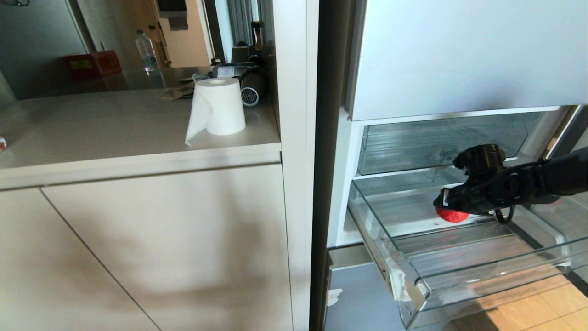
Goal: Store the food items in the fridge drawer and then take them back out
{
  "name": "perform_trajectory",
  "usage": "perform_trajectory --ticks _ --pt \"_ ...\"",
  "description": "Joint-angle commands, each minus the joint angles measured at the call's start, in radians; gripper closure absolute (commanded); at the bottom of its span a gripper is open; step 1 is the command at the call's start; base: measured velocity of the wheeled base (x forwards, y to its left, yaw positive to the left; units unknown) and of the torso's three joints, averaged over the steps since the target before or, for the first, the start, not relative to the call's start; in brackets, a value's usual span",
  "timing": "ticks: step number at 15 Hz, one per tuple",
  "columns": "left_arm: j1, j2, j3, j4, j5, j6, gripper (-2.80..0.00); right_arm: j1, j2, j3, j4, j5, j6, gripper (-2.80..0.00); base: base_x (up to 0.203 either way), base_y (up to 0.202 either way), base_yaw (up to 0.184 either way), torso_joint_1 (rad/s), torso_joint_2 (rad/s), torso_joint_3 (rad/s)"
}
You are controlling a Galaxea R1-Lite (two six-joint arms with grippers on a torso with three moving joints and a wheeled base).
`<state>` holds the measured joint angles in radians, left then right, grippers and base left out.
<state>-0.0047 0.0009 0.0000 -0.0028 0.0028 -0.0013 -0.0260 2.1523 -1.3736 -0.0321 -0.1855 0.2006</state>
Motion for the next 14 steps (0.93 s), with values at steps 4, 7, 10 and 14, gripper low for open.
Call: perform_trajectory --ticks 4,7,10,14 --pt "0.000 0.001 0.000 0.000 0.000 0.000 0.00 0.000 -0.015 0.007 0.000 -0.001 0.008 0.00 0.000 0.000 0.000 0.000 0.00 0.000" --pt "0.000 0.001 0.000 0.000 0.000 0.000 0.00 0.000 -0.154 0.090 0.002 -0.002 0.013 0.00 0.000 0.000 0.000 0.000 0.00 0.000" --pt "0.000 0.001 0.000 0.000 0.000 0.000 0.00 0.000 -0.347 0.226 0.000 -0.003 0.013 0.00 0.000 0.000 0.000 0.000 0.00 0.000" --pt "0.000 0.001 0.000 0.000 0.000 0.000 0.00 0.000 -0.643 0.436 -0.052 0.000 0.010 0.00 0.000 0.000 0.000 0.000 0.00 0.000"
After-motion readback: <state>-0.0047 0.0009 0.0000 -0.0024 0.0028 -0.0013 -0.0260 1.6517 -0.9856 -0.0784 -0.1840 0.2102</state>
